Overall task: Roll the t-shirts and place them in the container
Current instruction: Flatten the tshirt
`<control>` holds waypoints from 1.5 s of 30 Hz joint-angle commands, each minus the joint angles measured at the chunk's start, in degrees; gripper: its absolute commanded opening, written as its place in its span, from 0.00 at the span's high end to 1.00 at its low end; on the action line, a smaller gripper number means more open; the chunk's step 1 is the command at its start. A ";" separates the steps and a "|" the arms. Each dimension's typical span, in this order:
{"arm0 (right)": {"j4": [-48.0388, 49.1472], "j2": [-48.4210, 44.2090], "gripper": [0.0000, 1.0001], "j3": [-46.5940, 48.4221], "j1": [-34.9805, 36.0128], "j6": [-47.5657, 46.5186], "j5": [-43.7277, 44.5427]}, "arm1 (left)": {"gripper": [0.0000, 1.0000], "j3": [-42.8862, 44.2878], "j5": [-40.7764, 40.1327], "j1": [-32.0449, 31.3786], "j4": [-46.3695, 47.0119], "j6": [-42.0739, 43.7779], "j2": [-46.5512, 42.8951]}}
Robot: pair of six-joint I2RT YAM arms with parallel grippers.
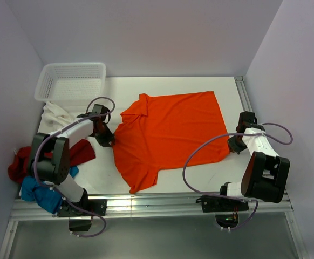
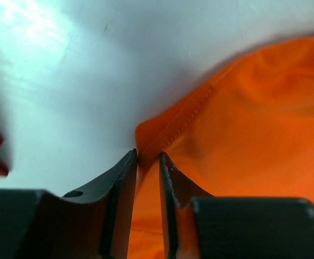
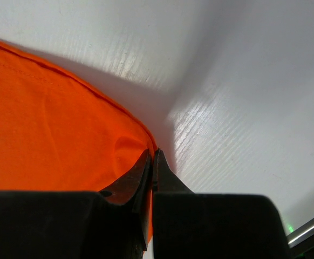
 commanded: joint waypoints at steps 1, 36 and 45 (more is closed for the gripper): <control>0.61 -2.19 1.00 -0.74 0.23 -0.75 0.46 | 0.72 2.81 1.29 0.13 4.58 1.75 2.62; -0.09 -1.23 1.00 -0.57 0.23 -1.28 2.13 | 0.68 12.92 -23.31 -6.46 -19.05 2.01 7.47; -0.79 -1.67 1.00 -1.35 0.14 -1.19 2.30 | 0.29 23.80 -20.24 -5.84 -17.75 6.48 5.18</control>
